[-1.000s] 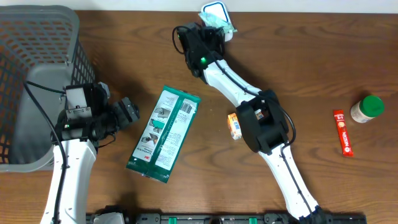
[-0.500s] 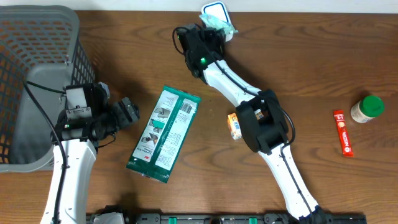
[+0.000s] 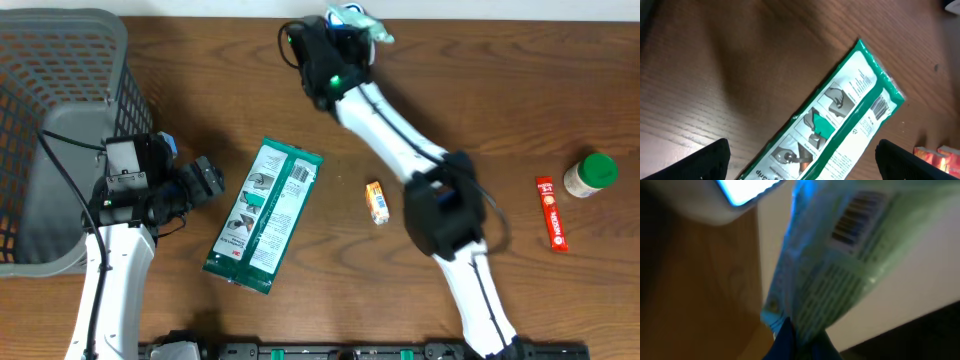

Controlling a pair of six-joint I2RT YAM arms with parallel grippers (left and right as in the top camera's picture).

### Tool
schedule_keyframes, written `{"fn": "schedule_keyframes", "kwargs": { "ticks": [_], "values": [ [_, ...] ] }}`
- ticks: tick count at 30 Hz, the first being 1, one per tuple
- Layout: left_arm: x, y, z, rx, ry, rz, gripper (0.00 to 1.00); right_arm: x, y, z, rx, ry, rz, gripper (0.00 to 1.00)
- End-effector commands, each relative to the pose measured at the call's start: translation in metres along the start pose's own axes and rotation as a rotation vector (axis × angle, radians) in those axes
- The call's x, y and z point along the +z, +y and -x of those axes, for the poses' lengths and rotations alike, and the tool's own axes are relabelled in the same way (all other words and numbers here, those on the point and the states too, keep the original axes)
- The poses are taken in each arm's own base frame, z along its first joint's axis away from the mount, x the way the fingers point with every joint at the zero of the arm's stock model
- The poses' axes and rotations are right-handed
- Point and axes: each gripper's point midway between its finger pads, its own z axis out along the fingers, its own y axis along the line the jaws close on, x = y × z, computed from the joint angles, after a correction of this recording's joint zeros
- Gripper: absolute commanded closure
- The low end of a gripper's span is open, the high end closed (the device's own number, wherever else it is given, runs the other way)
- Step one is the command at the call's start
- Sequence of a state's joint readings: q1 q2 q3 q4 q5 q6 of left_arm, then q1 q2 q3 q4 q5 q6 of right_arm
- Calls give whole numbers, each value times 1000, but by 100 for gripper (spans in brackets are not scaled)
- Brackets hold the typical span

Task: Scan the item barcode
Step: 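Carry the wipes packet right and set it down near the jar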

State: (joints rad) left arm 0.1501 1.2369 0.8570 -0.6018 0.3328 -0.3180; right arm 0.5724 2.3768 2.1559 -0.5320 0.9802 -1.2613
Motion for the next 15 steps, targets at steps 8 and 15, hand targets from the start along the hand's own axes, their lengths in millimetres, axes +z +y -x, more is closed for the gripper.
{"fn": "schedule_keyframes", "kwargs": {
  "ticks": [8, 15],
  "values": [
    [-1, 4, 3, -20, -8, 15, 7, -87, -8, -146, 718, -252, 642, 99],
    [-1, 4, 3, -20, -7, 16, 7, -30, 71, -254, 1082, 191, 914, 99]
  ]
}}
